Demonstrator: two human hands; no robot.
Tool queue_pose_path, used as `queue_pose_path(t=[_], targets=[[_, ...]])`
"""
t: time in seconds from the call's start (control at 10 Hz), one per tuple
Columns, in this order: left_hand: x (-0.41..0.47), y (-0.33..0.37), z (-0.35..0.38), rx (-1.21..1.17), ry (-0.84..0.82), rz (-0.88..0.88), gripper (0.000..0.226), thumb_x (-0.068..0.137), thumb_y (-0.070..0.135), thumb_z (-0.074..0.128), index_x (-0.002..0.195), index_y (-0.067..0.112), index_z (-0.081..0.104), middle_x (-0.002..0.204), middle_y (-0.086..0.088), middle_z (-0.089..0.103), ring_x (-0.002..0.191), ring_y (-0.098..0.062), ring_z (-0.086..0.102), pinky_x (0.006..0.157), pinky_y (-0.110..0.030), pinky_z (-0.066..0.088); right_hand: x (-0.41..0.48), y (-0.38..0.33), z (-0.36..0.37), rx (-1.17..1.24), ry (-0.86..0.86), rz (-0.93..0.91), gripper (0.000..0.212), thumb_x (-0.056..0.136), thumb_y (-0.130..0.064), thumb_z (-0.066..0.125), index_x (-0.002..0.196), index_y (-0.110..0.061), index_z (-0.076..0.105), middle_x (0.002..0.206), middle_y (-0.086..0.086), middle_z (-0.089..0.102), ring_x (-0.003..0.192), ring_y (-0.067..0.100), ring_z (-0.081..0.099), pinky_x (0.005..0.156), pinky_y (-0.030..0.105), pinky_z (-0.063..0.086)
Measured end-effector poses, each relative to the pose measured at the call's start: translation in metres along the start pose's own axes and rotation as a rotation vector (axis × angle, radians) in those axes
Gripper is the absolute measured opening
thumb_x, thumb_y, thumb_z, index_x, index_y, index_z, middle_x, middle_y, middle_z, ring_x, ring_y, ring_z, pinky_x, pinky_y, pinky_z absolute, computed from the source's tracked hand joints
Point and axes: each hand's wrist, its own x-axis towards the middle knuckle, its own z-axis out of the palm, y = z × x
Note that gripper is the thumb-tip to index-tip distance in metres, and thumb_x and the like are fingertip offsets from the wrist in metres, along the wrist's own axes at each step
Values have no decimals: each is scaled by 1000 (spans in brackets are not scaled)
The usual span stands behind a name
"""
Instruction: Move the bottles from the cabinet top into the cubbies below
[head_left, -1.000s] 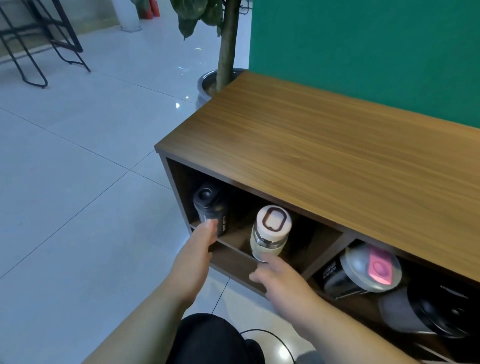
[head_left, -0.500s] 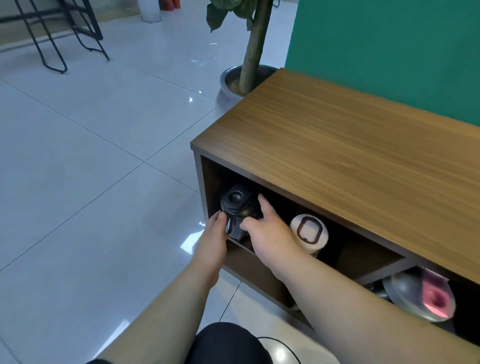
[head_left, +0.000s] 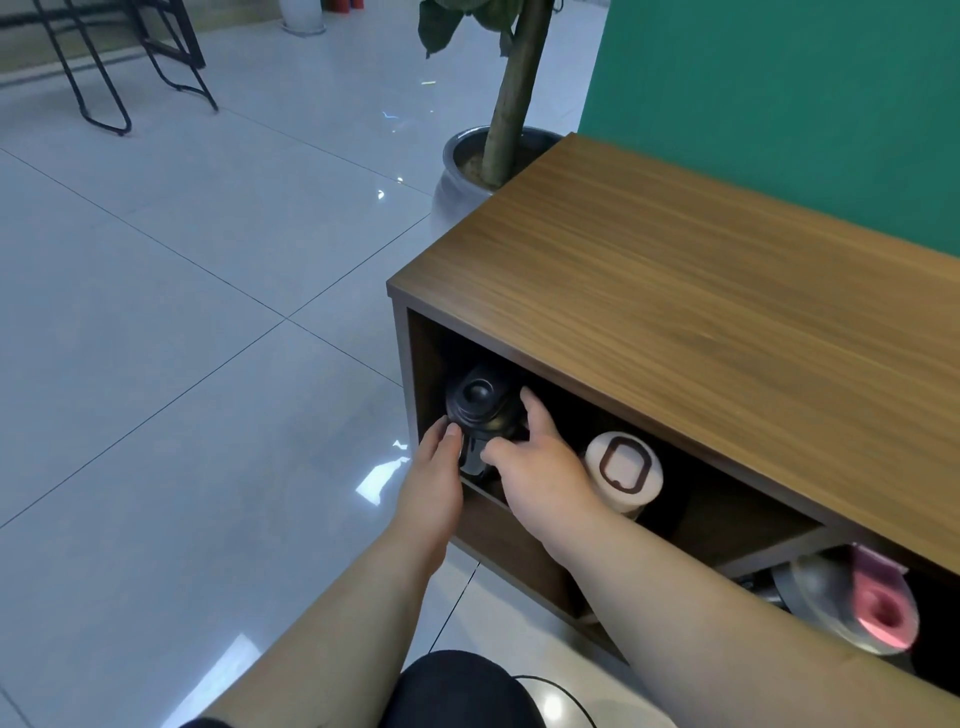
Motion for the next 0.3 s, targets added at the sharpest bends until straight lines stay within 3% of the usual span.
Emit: queue_pose_path(t=[0.1, 0.2, 0.3], targets=[[-9, 2, 2, 17, 19, -19, 69, 86, 68, 42, 150, 41, 42, 151, 6, 53, 139, -20, 49, 119, -49, 36, -5, 0, 0, 23, -4, -35, 86, 88, -9, 57, 154, -40, 13, 150, -5, 41, 112, 7, 53, 73, 0, 40], [-26, 0, -1, 54, 4, -69, 55, 102, 56, 40, 150, 30, 44, 147, 1, 53, 135, -22, 50, 118, -48, 37, -19, 6, -5, 22, 5, 4, 86, 88, -14, 58, 156, -37, 9, 159, 0, 31, 140, 21, 37, 108, 34, 35], [-57, 6, -8, 68, -87, -110, 42, 104, 50, 43, 137, 26, 54, 133, 2, 60, 124, -18, 58, 114, -45, 40, -51, 18, -16, 58, -24, 46, 79, 89, -11, 59, 154, -33, 21, 151, 0, 44, 134, 19, 44, 107, 36, 35]])
